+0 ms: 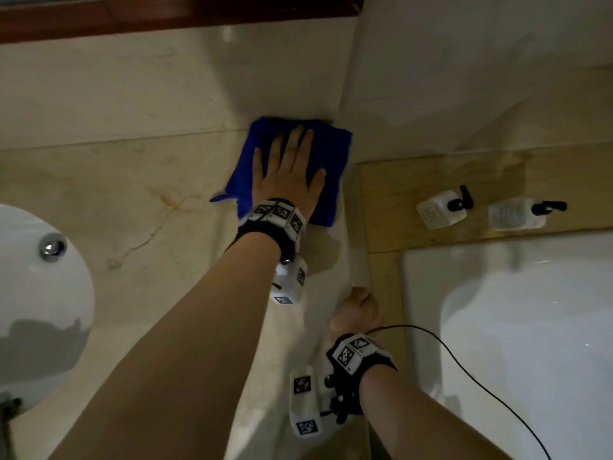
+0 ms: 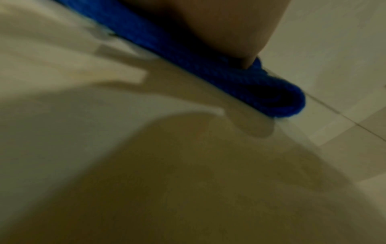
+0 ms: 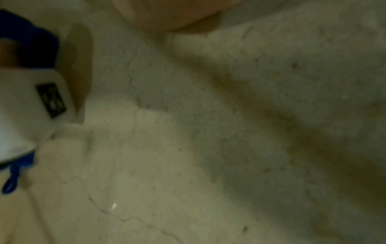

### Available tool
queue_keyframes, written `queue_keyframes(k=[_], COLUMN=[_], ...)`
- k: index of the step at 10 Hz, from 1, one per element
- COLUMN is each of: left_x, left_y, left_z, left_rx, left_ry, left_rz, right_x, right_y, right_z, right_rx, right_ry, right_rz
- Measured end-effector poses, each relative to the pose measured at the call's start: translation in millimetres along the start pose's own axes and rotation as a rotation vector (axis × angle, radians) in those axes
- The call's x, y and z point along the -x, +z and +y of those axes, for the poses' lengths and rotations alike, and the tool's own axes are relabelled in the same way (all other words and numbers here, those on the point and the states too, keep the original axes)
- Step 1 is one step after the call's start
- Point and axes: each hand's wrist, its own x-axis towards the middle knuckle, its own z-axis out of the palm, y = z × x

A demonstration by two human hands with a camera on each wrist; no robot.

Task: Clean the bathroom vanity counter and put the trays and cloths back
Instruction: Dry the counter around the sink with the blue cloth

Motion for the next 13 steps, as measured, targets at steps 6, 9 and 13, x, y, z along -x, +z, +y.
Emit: queue_keyframes(k=[6, 9, 13], left_x=[73, 236, 209], left_y=[-16, 40, 28], left_z=[-200, -102, -84], left_rx=[0.123, -0.013, -0.03], left_ry=[-0.603, -0.325, -0.245], left_rz=[0.096, -0.114, -0.255], right_x=[-4, 2, 4], right_y=[2, -7, -12], right_z=[-5, -15, -13], right_rx=[0.0, 0.179, 0.435], right_ry=[-0.036, -0.032, -0.035], right_rz=[-0.03, -0.129, -0.265])
